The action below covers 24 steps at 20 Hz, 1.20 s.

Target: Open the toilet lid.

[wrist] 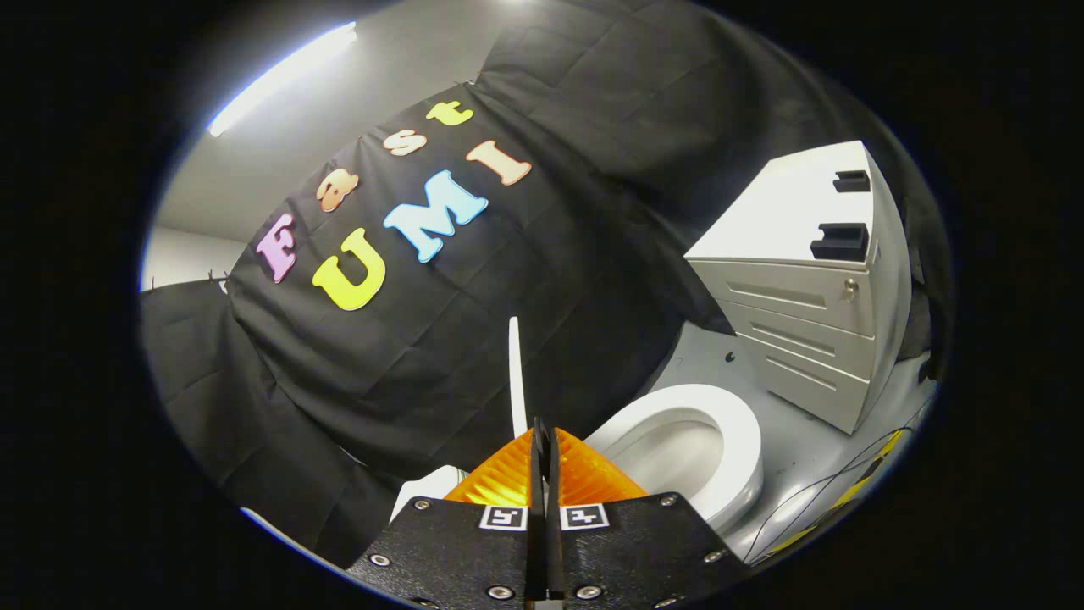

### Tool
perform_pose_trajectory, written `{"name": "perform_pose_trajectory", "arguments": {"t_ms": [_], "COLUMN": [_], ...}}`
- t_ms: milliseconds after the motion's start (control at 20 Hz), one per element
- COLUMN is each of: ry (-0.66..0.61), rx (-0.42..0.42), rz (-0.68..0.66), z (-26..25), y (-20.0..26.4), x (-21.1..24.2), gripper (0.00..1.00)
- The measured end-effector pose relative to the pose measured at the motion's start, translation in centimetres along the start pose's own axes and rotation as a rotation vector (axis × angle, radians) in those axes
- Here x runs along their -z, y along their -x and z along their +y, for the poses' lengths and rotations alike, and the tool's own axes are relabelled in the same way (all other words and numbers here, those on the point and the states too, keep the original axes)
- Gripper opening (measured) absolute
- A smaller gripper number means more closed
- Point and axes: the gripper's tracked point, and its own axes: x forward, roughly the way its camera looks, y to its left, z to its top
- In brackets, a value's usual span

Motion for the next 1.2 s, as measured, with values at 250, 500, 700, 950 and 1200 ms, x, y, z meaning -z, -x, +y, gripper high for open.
{"name": "perform_pose_trajectory", "arguments": {"t_ms": [250,500,700,950,1200], "ry": [0.083,0.176,0.258,0.375,0.420], "rx": [-0.038,-0.080,-0.108,-0.162,-0.202], "rz": [-0.011,-0.025,-0.042,-0.069,-0.063], "z": [3.0,6.3,8.4,11.7,14.7], "y": [0.7,1.2,1.7,2.3,3.1], "x": [0.2,0.7,1.3,2.5,3.8], "gripper": [0.00,0.00,0.00,0.00,0.00]}}
